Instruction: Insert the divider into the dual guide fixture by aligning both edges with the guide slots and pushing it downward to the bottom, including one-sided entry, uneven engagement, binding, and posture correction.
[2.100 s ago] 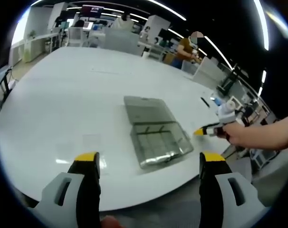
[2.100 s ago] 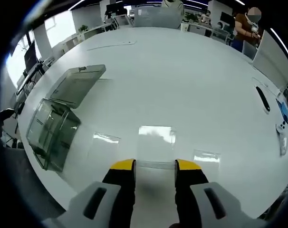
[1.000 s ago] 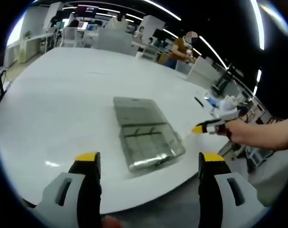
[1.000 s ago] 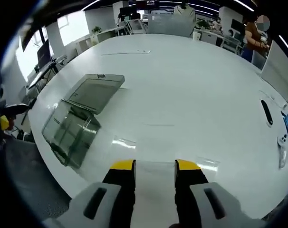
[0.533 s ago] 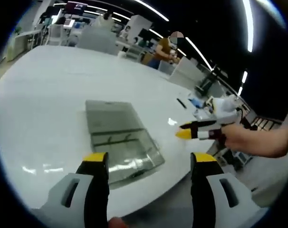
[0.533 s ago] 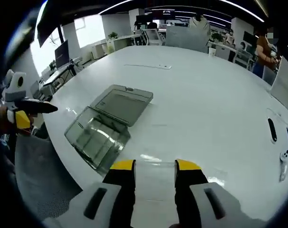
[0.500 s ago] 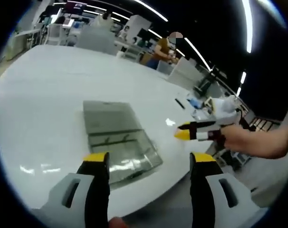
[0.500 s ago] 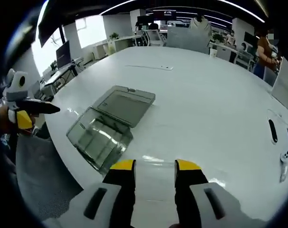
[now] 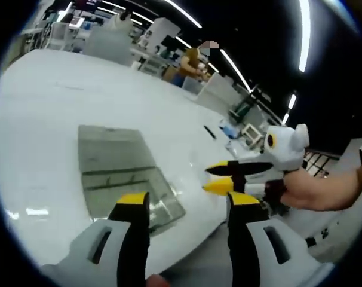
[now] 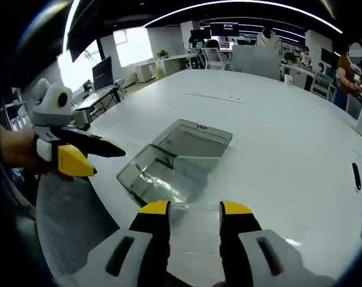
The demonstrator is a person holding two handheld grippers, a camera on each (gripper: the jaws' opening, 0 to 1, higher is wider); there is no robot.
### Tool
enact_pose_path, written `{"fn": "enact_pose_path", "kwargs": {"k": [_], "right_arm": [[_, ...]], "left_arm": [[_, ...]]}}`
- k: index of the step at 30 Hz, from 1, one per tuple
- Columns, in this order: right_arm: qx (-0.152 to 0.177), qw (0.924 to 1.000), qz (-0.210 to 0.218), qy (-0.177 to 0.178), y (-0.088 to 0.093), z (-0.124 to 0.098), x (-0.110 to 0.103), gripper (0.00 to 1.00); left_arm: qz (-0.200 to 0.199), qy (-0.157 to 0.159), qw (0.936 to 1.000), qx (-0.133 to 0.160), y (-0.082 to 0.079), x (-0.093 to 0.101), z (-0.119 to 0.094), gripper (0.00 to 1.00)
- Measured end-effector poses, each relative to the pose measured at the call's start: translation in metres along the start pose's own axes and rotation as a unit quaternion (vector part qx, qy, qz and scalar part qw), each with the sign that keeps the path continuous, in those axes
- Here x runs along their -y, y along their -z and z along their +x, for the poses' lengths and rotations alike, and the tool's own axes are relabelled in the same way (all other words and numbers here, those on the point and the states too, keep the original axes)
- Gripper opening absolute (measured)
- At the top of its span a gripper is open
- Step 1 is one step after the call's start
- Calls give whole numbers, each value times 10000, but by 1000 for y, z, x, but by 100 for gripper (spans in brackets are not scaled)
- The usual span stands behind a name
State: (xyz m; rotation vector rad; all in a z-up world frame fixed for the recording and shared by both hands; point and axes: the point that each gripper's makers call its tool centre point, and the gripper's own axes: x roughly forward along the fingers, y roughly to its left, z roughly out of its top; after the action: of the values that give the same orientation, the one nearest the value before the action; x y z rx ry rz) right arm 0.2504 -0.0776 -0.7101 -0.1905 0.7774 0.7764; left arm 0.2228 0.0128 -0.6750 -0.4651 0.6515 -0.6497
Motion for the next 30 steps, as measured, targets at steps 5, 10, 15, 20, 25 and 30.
{"fn": "enact_pose_path", "kwargs": {"k": [5,10,15,20,25,30], "right_arm": [[76,9999,-43,-147,-2,-4,-14,27],[167,9993,-119,-304,-6,-7,-29,27],[215,9987,-200,-412,-9,-10,-40,27],[286,9980,-224,-524,-12,-13,-48,27],[330,9975,-231,-582,-13,-16,-52,27],[393,9968,-254,-652,-16,-19,-58,27]], "left_arm": [[-55,177,9998,-57,5,7,6,42],[-93,351,9993,-5,4,14,9,39],[-183,567,9982,44,4,23,12,34],[-239,656,9975,136,0,29,11,30],[-301,736,9966,209,-4,33,8,24],[-386,798,9956,303,-8,37,6,19]]}}
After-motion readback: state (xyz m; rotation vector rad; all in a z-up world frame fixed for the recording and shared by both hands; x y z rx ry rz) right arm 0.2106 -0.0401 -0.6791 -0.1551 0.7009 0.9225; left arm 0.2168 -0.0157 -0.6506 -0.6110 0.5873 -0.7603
